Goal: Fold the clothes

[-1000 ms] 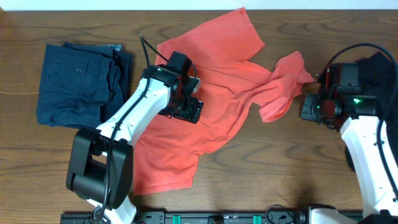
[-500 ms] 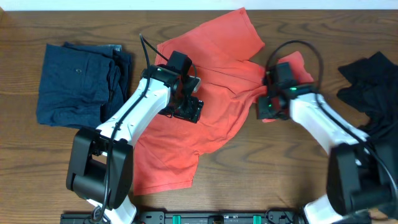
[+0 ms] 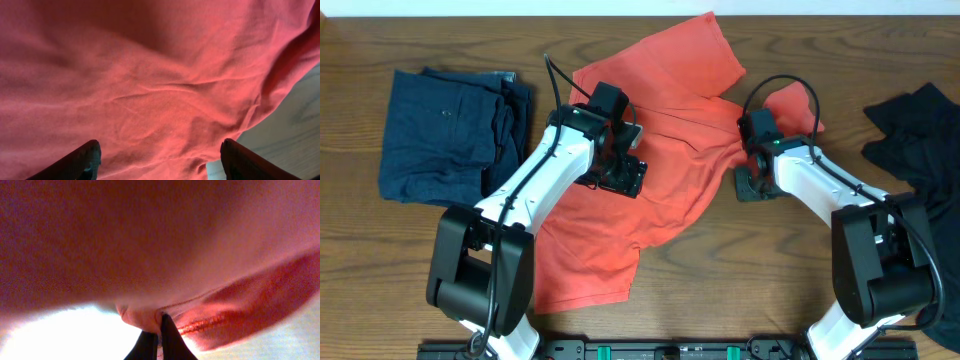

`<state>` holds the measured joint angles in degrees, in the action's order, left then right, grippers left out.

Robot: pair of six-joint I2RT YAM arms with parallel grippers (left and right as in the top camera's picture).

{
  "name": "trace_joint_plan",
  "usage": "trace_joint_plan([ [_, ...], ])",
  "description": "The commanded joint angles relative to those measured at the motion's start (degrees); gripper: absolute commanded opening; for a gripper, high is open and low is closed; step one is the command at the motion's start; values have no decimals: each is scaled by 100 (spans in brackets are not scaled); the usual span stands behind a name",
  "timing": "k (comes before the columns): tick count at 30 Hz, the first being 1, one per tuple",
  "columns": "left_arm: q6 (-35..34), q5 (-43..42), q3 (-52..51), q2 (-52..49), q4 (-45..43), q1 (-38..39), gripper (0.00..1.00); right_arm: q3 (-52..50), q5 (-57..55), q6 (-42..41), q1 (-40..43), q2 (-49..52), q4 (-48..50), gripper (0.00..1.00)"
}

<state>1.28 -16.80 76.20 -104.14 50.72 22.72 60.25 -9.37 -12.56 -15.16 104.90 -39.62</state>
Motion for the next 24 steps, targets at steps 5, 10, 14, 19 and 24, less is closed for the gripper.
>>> trace_joint_plan([
  [5, 17, -52, -2, 20, 15, 13, 78, 636, -1222, -588, 629, -990, -1261, 1],
  [10, 127, -50, -4, 17, 13, 13, 78, 1220, -1266, -586, 1604, -1910, -1845, 1],
  [14, 127, -50, -4, 17, 13, 13, 77, 1419, -1073, -562, 2247, -2555, -2127, 2],
  [19, 129, -50, -4, 17, 13, 13, 77, 1419, -1154, -535, 2634, -3093, -2782, 11],
  [24, 144, -50, -2, 17, 15, 13, 77, 1419, -1246, -450, 2728, -3228, -2957, 68],
])
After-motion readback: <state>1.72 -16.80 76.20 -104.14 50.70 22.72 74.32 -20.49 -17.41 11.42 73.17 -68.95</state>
